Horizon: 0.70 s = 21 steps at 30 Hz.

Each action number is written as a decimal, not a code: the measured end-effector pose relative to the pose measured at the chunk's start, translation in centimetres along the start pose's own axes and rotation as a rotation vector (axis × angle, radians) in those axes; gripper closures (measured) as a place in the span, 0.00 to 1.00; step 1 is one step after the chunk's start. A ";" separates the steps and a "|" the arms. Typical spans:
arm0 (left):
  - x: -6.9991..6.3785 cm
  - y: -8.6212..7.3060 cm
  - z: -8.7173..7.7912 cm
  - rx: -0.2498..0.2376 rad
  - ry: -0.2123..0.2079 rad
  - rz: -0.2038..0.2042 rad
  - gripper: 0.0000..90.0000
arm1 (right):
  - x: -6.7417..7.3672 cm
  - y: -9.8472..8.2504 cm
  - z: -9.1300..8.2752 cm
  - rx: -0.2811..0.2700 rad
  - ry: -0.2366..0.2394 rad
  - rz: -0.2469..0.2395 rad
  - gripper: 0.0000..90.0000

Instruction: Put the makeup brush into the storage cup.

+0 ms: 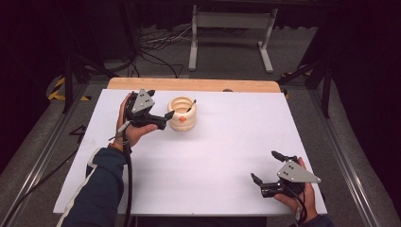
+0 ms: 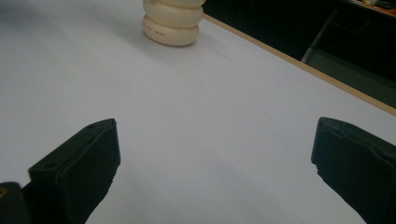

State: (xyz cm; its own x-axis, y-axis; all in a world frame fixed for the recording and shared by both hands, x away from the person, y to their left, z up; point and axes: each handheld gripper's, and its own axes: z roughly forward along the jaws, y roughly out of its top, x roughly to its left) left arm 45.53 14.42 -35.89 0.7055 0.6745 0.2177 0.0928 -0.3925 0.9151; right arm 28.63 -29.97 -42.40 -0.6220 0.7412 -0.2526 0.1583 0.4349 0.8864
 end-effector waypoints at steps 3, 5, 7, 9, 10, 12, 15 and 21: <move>-0.1 0.0 -0.3 -0.001 0.009 0.012 0.03 | 0.0 0.0 0.0 0.000 0.001 0.001 0.02; -0.2 -0.1 -0.6 0.003 0.010 0.020 0.04 | 0.1 0.0 0.0 0.003 0.001 -0.003 0.02; -0.4 -0.3 -0.8 0.006 0.001 0.023 0.04 | 0.1 0.1 0.0 0.001 -0.002 -0.003 0.02; -0.4 -0.4 -1.0 0.012 -0.001 0.031 0.04 | 0.0 0.1 -0.1 0.000 -0.003 -0.004 0.02; -0.5 -0.5 -1.1 0.014 0.002 0.035 0.04 | 0.0 0.1 -0.1 0.000 -0.003 -0.003 0.02; -0.6 -0.6 -1.4 0.019 -0.008 0.036 0.04 | 0.1 0.1 -0.1 0.003 -0.001 -0.003 0.02; -0.6 -0.7 -2.0 0.029 -0.013 0.049 0.04 | 0.1 0.1 0.0 0.003 0.000 -0.007 0.02; -0.9 -1.0 -2.9 0.045 -0.013 0.076 0.04 | 0.1 0.2 0.0 0.003 -0.006 -0.016 0.02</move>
State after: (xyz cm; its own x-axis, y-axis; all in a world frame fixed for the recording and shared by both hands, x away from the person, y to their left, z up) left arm 42.76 16.01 -36.07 0.7207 0.6336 0.2813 0.0702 -0.4703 0.8797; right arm 28.56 -29.81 -42.24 -0.6196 0.7374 -0.2688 0.1507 0.4479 0.8813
